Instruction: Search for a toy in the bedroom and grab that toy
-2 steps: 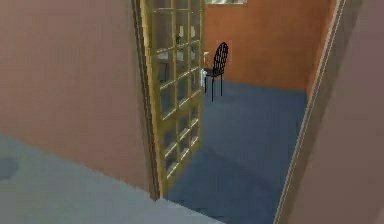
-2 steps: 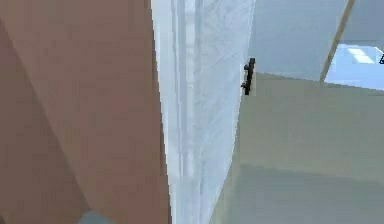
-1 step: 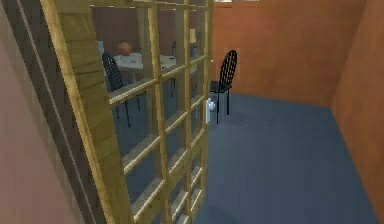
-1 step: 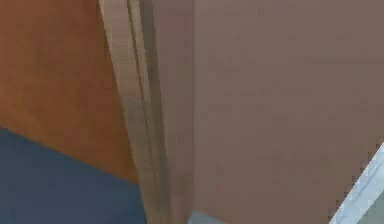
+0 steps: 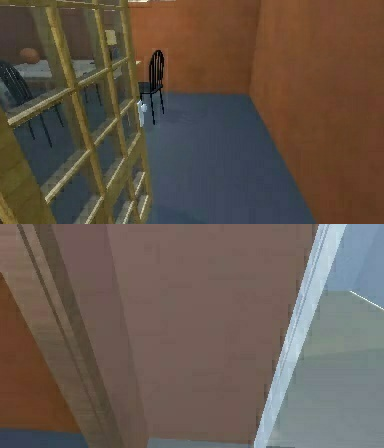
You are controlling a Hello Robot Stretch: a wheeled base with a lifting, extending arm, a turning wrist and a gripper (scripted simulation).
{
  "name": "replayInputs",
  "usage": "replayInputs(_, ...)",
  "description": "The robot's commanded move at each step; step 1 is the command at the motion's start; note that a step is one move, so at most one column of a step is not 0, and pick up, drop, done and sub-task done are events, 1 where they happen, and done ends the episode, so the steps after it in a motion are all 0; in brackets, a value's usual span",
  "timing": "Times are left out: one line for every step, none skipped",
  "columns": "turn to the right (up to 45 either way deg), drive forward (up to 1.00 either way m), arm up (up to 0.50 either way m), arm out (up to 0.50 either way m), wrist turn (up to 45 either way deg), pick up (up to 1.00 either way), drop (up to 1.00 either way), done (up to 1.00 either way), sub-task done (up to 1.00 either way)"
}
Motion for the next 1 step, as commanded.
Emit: replayInputs(3.0,0.00,0.00,0.00,0.0,0.00,0.00,0.00,0.00)
